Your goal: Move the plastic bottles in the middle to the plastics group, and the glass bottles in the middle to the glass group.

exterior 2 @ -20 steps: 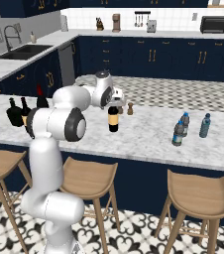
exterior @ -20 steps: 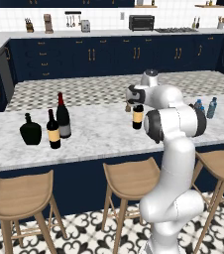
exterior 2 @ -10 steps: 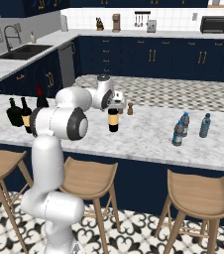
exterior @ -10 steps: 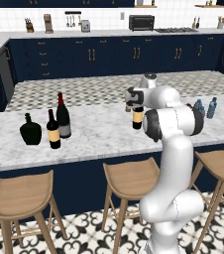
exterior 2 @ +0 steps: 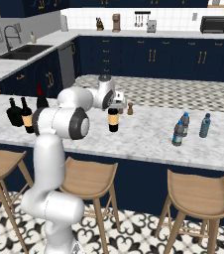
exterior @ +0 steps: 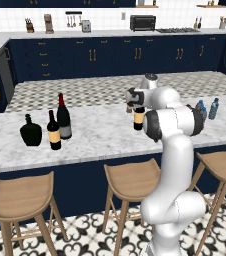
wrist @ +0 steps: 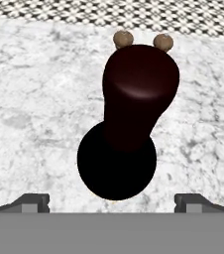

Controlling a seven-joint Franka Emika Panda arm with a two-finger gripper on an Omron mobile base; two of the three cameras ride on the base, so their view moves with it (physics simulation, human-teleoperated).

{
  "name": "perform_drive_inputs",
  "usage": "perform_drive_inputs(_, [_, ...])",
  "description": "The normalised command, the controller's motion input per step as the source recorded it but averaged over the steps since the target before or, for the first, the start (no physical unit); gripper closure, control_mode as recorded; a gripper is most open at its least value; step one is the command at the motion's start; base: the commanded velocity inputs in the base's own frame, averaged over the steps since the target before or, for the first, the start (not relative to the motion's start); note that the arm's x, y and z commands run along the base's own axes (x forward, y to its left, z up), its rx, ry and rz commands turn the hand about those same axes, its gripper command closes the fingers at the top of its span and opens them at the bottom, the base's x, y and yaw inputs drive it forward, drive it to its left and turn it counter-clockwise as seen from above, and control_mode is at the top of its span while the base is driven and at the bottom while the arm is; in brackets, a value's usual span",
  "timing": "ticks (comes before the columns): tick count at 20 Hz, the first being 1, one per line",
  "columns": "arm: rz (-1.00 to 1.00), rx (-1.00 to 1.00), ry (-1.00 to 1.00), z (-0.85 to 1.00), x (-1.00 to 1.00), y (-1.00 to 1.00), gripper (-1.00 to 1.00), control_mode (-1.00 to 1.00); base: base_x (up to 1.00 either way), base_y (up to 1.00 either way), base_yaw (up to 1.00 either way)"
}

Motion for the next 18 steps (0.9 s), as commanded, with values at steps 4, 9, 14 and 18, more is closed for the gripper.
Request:
perform_drive_inputs(4, [-0.02, 0.00, -0.02, 0.00, 0.29, 0.00, -1.00, -1.00, 0.00, 0.00, 0.00])
perform_drive_inputs(9, [-0.01, 0.00, 0.00, -0.08, 0.16, 0.00, -1.00, -1.00, 0.00, 0.00, 0.00])
perform_drive_inputs(14, [0.00, 0.00, 0.00, -0.16, 0.00, 0.00, -1.00, -1.00, 0.00, 0.00, 0.00])
perform_drive_inputs(18, [0.00, 0.00, 0.00, -0.14, 0.00, 0.00, -1.00, -1.00, 0.00, 0.00, 0.00])
